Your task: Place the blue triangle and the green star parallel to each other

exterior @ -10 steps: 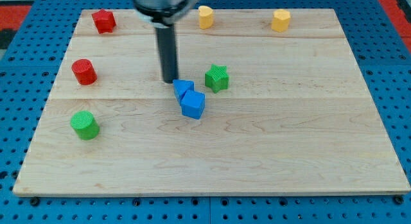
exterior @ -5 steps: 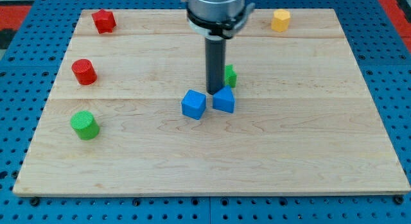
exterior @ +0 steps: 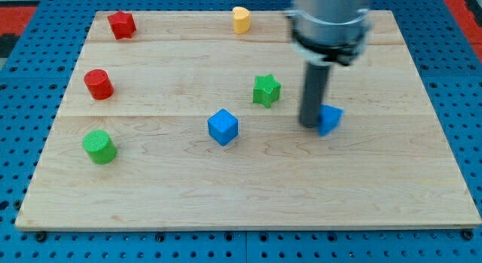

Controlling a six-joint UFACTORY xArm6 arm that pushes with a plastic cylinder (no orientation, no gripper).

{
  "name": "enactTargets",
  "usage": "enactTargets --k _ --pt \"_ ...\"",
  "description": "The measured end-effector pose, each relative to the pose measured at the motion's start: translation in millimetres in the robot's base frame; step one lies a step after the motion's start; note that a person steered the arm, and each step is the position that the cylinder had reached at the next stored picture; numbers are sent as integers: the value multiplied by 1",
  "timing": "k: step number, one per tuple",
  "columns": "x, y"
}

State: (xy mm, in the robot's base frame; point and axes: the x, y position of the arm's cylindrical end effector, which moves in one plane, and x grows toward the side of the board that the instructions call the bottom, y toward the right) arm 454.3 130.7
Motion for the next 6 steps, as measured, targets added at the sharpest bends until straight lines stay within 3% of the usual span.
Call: enactTargets --k 1,2,3,5,6 --pt "-5 11" --pt "23 19" --pt "15 49" --pt "-21 44" --pt "0 66"
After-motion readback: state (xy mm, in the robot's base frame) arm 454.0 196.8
